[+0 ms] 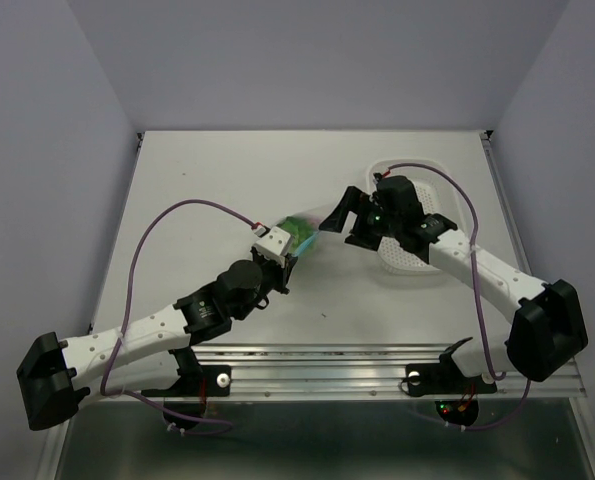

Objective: Open the zip-top bag and remove the fake food

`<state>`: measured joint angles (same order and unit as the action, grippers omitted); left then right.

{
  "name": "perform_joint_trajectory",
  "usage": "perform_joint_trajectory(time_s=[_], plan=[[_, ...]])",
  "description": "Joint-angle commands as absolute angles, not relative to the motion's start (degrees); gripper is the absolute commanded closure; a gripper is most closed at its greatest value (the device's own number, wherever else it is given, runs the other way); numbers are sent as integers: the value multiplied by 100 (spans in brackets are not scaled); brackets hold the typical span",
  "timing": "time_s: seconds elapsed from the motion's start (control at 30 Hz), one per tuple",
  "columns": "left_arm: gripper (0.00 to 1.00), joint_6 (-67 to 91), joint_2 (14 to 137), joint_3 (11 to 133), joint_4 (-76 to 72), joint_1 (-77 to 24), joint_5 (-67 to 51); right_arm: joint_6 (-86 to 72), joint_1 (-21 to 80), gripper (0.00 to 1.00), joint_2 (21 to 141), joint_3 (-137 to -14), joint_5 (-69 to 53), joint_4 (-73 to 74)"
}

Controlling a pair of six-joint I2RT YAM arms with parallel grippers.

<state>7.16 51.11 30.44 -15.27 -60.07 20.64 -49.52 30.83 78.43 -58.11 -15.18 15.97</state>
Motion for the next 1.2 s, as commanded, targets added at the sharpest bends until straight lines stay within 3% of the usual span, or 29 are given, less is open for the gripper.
perform_joint_trajectory(time_s=[0.0,1.17], plan=[[100,747,4992,3015,-1863,-6047,2180,-4966,3120,0,7524,-5810,-1433,1415],[100,756,4939,2988,-1872,-6047,2153,-5106,3120,0,8042,-5766,-1441,1125]])
